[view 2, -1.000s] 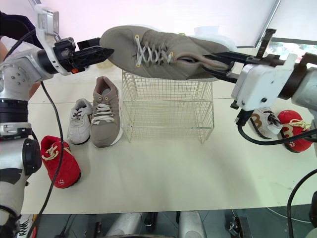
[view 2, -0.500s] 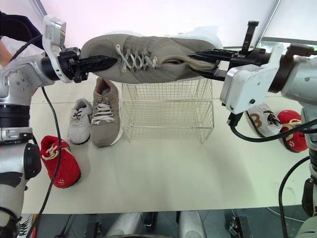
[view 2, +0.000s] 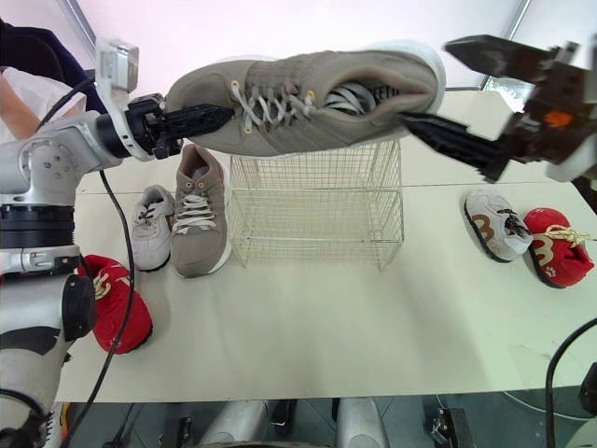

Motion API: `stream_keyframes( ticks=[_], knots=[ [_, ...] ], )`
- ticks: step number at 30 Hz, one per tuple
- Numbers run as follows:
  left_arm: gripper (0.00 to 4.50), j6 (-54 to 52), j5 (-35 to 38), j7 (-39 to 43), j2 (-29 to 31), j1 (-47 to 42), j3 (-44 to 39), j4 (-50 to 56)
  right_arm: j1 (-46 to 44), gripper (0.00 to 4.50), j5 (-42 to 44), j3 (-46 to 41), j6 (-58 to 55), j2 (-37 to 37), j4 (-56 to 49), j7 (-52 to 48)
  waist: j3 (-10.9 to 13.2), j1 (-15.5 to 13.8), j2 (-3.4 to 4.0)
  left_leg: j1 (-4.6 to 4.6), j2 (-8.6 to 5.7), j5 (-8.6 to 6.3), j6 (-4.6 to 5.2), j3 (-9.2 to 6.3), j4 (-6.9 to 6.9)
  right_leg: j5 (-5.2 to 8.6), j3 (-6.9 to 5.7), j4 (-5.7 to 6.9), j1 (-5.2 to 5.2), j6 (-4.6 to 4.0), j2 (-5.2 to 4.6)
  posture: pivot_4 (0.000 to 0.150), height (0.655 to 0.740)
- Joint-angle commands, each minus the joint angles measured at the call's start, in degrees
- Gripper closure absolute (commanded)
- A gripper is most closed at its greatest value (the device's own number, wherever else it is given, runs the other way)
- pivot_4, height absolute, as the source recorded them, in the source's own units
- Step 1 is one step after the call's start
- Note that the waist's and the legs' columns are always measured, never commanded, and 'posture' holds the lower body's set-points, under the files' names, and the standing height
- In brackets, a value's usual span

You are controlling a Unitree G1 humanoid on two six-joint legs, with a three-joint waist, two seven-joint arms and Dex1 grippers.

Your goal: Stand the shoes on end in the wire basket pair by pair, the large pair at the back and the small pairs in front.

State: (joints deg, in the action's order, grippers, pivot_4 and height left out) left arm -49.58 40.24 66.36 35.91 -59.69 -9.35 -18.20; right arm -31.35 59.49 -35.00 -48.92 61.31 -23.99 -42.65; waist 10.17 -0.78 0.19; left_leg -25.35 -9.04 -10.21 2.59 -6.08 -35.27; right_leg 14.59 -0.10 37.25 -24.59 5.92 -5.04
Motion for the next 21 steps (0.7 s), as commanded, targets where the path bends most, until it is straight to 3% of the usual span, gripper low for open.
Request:
stream_keyframes(
  ticks=[1, 4, 8, 14, 21],
  knots=[
    [3.95, -1.8, 4.5, -1.9, -0.6, -0.3, -4.1, 4.4, 6.9, 0.02, 14.4, -11.3, -7.4, -3.6, -0.8, 8.2, 0.0, 0.0, -0.01, 0.00, 0.00, 0.00, 0.01, 0.00, 0.01, 0.00, 0.00, 0.00, 0.01, 0.00, 0.00, 0.150, 0.7400],
    [3.95, -3.0, 6.5, -3.5, -2.3, 0.1, -4.9, 6.6, 12.4, 0.02, 20.9, -12.7, -6.8, -8.7, -2.9, 15.5, 0.0, 0.1, 0.01, 0.01, 0.00, 0.02, 0.03, 0.00, -0.05, 0.00, 0.00, 0.08, 0.02, 0.00, 0.00, 0.150, 0.7400],
    [3.95, -4.1, 8.7, -5.8, -4.5, 0.6, -5.6, 8.8, 13.8, 0.02, 26.0, -7.6, -2.1, -15.9, -7.2, 24.2, 0.0, 0.3, 0.03, 0.03, 0.02, 0.03, 0.03, 0.04, -0.15, 0.00, 0.02, 0.13, 0.03, 0.00, -0.01, 0.150, 0.7400],
    [3.95, -5.5, 10.6, -8.6, -6.2, 0.5, -5.7, 9.3, 8.0, 0.02, 27.3, 2.2, 5.2, -21.4, -11.0, 31.3, 0.0, 0.3, 0.02, 0.05, 0.01, 0.06, -0.01, 0.04, -0.17, 0.00, 0.02, 0.18, 0.03, -0.01, 0.00, 0.150, 0.7400],
    [3.95, -6.5, 12.3, -11.6, -7.4, 2.3, -6.0, 11.7, 1.7, 0.02, 28.0, 7.8, 10.9, -23.4, -10.1, 32.6, 0.0, 0.1, 0.02, 0.04, 0.00, 0.07, -0.01, 0.04, -0.18, 0.00, 0.01, 0.16, 0.04, 0.00, 0.01, 0.150, 0.7400]
  ],
)
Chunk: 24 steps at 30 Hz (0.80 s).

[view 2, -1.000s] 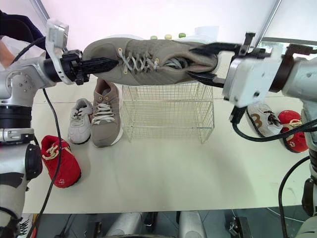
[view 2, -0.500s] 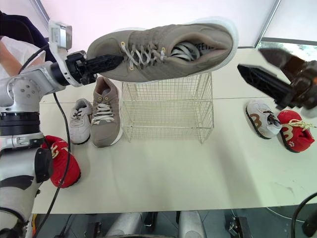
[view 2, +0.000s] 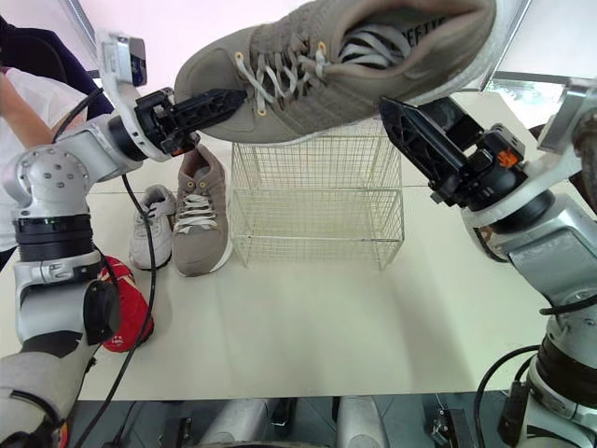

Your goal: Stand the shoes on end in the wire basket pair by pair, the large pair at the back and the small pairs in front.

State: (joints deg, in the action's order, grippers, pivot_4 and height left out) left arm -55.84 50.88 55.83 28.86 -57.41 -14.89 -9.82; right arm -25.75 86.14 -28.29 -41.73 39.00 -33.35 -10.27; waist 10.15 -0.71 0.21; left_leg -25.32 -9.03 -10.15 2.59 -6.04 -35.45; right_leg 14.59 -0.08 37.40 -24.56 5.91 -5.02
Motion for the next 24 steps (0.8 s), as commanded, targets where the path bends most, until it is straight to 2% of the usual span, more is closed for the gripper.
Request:
stream_keyframes(
  ticks=[1, 15, 17, 20, 22, 24],
  knots=[
    [3.95, -0.3, 2.0, -1.5, -0.5, 0.3, -0.6, 3.8, -5.0, 0.02, 1.3, 1.8, 4.4, -1.6, -0.1, 0.5, 0.0, 0.0, 0.00, 0.00, 0.00, 0.00, 0.00, 0.00, 0.00, 0.00, 0.00, 0.00, 0.00, 0.00, 0.00, 0.150, 0.7400],
    [3.95, -0.4, 5.2, -6.0, -1.1, 4.5, -0.4, 9.0, -14.9, 0.02, -0.9, 9.7, 7.1, -7.3, 6.8, -1.7, 0.0, 0.1, 0.01, 0.01, 0.00, 0.01, -0.01, 0.00, 0.00, -0.01, 0.00, 0.04, -0.02, 0.00, 0.03, 0.150, 0.7400],
    [3.95, -0.5, 5.8, -6.9, -1.3, 4.9, -0.5, 9.8, -15.5, 0.54, -1.2, 10.4, 7.1, -8.0, 7.6, -1.6, 0.0, 0.1, 0.00, 0.01, 0.00, 0.01, -0.01, 0.00, 0.00, -0.01, 0.00, 0.04, -0.02, 0.00, 0.03, 0.150, 0.7400],
    [3.95, -0.1, 5.7, -7.7, -1.1, 5.9, 0.2, 11.2, -16.5, 1.69, -1.5, 11.0, 6.9, -9.0, 7.9, -1.7, 0.0, 0.0, 0.01, 0.01, 0.00, 0.01, -0.01, 0.00, 0.01, -0.01, 0.00, 0.04, -0.02, -0.01, 0.03, 0.150, 0.7400],
    [3.95, -0.4, 5.9, -8.3, -0.9, 6.4, 0.4, 11.9, -17.3, 2.28, -1.6, 11.2, 6.9, -9.6, 8.3, -1.5, 0.0, 0.1, 0.01, 0.01, 0.00, 0.01, -0.01, 0.00, 0.01, -0.01, 0.00, 0.04, -0.02, -0.01, 0.04, 0.150, 0.7400],
    [3.95, -0.8, 5.7, -8.9, -0.5, 6.9, 0.8, 12.5, -18.0, 2.58, -1.8, 11.4, 6.7, -9.9, 8.6, -1.3, 0.0, 0.1, 0.01, 0.01, 0.00, 0.01, -0.01, 0.00, 0.01, -0.01, 0.00, 0.05, -0.03, -0.01, 0.04, 0.150, 0.7400]
  ],
)
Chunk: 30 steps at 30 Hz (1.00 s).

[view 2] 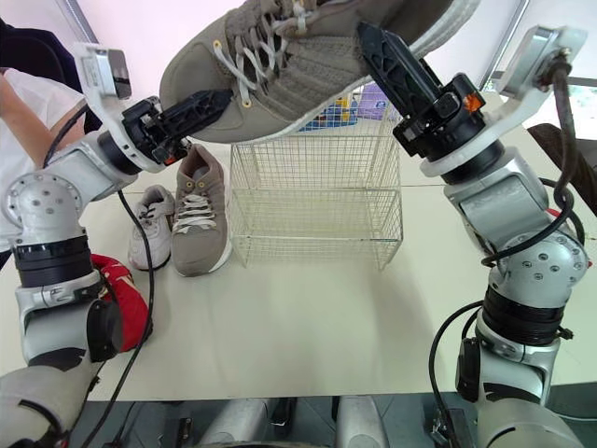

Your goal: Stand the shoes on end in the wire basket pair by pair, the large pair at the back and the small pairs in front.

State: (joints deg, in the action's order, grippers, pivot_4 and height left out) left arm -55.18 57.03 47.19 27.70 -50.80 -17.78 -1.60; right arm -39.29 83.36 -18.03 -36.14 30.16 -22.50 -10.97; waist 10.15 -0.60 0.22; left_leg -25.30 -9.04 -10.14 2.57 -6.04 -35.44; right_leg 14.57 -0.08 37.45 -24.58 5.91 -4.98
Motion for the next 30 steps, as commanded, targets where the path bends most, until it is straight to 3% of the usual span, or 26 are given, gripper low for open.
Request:
stream_keyframes(
  ticks=[1, 4, 5, 11, 17, 20, 24, 30],
  knots=[
    [3.95, -1.4, -0.8, -0.2, 1.0, 0.5, 4.2, 4.6, -4.8, 2.63, 0.6, 1.2, 1.0, -0.9, -2.0, -0.6, 0.0, 0.0, 0.00, 0.00, 0.00, 0.00, 0.00, 0.00, 0.00, 0.00, 0.00, 0.00, 0.00, 0.00, 0.00, 0.150, 0.7400],
    [3.95, -2.9, -0.9, 0.7, 3.1, 1.5, 5.6, 5.6, -6.5, 2.65, 0.0, 1.3, 0.0, 0.4, -0.4, -0.9, 0.0, 0.2, 0.00, 0.00, 0.00, 0.00, 0.00, 0.00, 0.02, 0.00, 0.01, 0.01, -0.03, 0.00, 0.00, 0.150, 0.7400],
    [2.89, -3.7, -0.5, 0.8, 3.7, 1.5, 5.6, 5.4, -7.3, 2.66, 0.1, 1.1, -0.6, 1.2, 0.5, -1.5, 0.0, 0.2, 0.01, 0.00, 0.00, 0.00, -0.01, 0.00, 0.04, 0.00, 0.00, 0.01, -0.03, 0.00, 0.00, 0.150, 0.7400],
    [0.03, -1.6, -2.7, 3.4, 8.3, 1.6, 5.6, 4.4, -15.8, 2.66, -1.4, 0.0, -7.4, 10.8, 11.4, -14.2, 0.0, 0.1, 0.01, 0.00, 0.00, 0.00, -0.01, 0.00, 0.05, 0.00, -0.01, -0.02, -0.02, -0.01, 0.00, 0.150, 0.7400],
    [0.03, 1.4, -5.2, 5.8, 11.5, 2.6, 5.4, 3.7, -28.6, 2.66, -15.5, 4.4, -7.5, 20.7, 29.6, -34.1, 0.0, 0.0, 0.02, -0.01, 0.00, -0.03, -0.04, 0.02, 0.15, 0.01, -0.01, -0.14, -0.02, -0.02, -0.02, 0.150, 0.7400],
    [0.03, 2.5, -6.2, 6.0, 12.2, 3.8, 5.1, 4.5, -38.1, 2.66, -26.7, 9.1, -2.7, 24.0, 42.8, -45.4, 0.0, 0.1, 0.03, -0.02, 0.00, -0.09, -0.11, 0.04, 0.20, 0.01, -0.01, -0.21, -0.04, -0.01, -0.02, 0.150, 0.7400],
    [0.03, 3.0, -6.3, 5.6, 12.1, 5.0, 4.5, 6.1, -46.3, 2.66, -40.5, 14.8, 7.2, 24.5, 55.7, -56.2, 0.0, 0.4, 0.02, -0.04, 0.00, -0.11, -0.14, 0.06, 0.29, 0.01, -0.01, -0.27, -0.08, -0.01, -0.03, 0.150, 0.7400],
    [0.03, 3.5, -6.1, 4.9, 12.1, 6.1, 4.1, 7.6, -52.4, 2.66, -54.0, 18.3, 19.6, 21.9, 70.5, -64.7, 0.1, 1.3, 0.03, -0.04, -0.01, -0.09, -0.19, 0.05, 0.31, 0.00, 0.00, -0.24, -0.10, 0.01, -0.02, 0.150, 0.7400]
  ],
)
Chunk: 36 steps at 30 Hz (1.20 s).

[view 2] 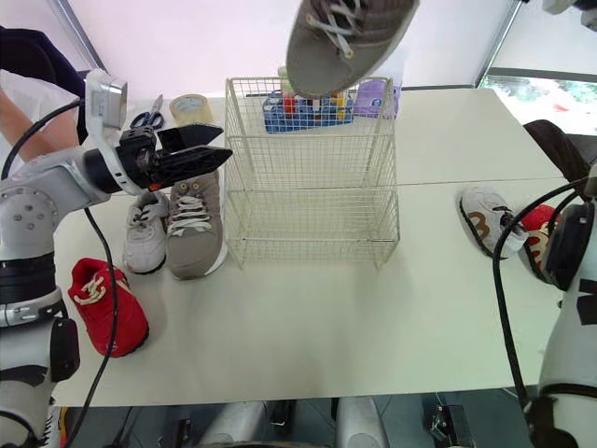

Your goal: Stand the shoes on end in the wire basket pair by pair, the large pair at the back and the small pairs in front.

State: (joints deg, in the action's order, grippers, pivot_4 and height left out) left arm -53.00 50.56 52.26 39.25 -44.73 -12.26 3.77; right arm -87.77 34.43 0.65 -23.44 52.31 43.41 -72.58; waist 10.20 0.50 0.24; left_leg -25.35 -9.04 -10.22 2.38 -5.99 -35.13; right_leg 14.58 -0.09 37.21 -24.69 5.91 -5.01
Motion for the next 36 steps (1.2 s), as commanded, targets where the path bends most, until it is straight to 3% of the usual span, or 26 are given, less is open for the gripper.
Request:
stream_keyframes(
  ticks=[1, 12, 22, 33, 34, 36],
  knots=[
    [0.03, 1.3, 0.4, -0.4, 0.5, 0.1, -1.5, 2.4, -3.8, 2.66, -7.1, 0.2, 9.1, -0.6, 6.3, -4.6, 0.0, 0.3, 0.00, 0.00, 0.00, 0.06, -0.10, 0.00, 0.00, 0.00, 0.00, 0.00, 0.00, 0.00, 0.00, 0.150, 0.7400],
    [0.03, 1.3, 0.8, -1.3, 0.1, -0.3, -1.2, 3.6, -2.9, 2.66, -18.2, 0.8, 21.9, -5.2, 16.8, -13.0, 0.0, 0.2, 0.06, 0.02, 0.00, 0.20, -0.34, -0.01, -0.02, 0.00, 0.01, 0.17, -0.03, 0.00, 0.02, 0.150, 0.7400],
    [0.03, 0.5, 1.2, -1.9, 0.6, -1.3, -1.0, 4.8, -2.1, 2.66, -26.1, 1.1, 29.1, -8.4, 25.8, -11.3, 0.0, 0.1, 0.06, 0.04, -0.02, 0.26, -0.43, -0.04, -0.04, -0.01, 0.00, 0.19, 0.00, 0.00, 0.03, 0.150, 0.7400],
    [0.03, 0.5, 1.1, -1.8, 1.6, -0.8, -1.3, 5.4, 2.8, 2.66, -28.4, 0.0, 29.9, -11.1, 25.6, -12.4, 0.0, 0.3, 0.06, 0.12, -0.01, 0.29, -0.49, -0.05, -0.05, -0.01, 0.01, 0.28, 0.03, 0.00, 0.04, 0.150, 0.7400],
    [0.00, 0.6, 1.0, -1.8, 1.6, -0.8, -1.2, 5.4, 3.1, 1.65, -28.4, -0.1, 29.7, -11.2, 25.4, -12.5, 0.0, 0.3, 0.06, 0.13, -0.02, 0.30, -0.49, -0.05, -0.05, -0.01, 0.01, 0.29, 0.04, 0.00, 0.04, 0.150, 0.7400],
    [0.00, 0.7, 0.8, -1.7, 1.4, -1.0, -0.8, 5.2, 3.6, 0.70, -28.3, -0.4, 29.6, -11.2, 24.7, -12.5, 0.0, 0.4, 0.06, 0.17, -0.02, 0.29, -0.49, -0.05, -0.06, -0.01, 0.01, 0.29, 0.08, 0.00, 0.04, 0.150, 0.7400]
  ],
)
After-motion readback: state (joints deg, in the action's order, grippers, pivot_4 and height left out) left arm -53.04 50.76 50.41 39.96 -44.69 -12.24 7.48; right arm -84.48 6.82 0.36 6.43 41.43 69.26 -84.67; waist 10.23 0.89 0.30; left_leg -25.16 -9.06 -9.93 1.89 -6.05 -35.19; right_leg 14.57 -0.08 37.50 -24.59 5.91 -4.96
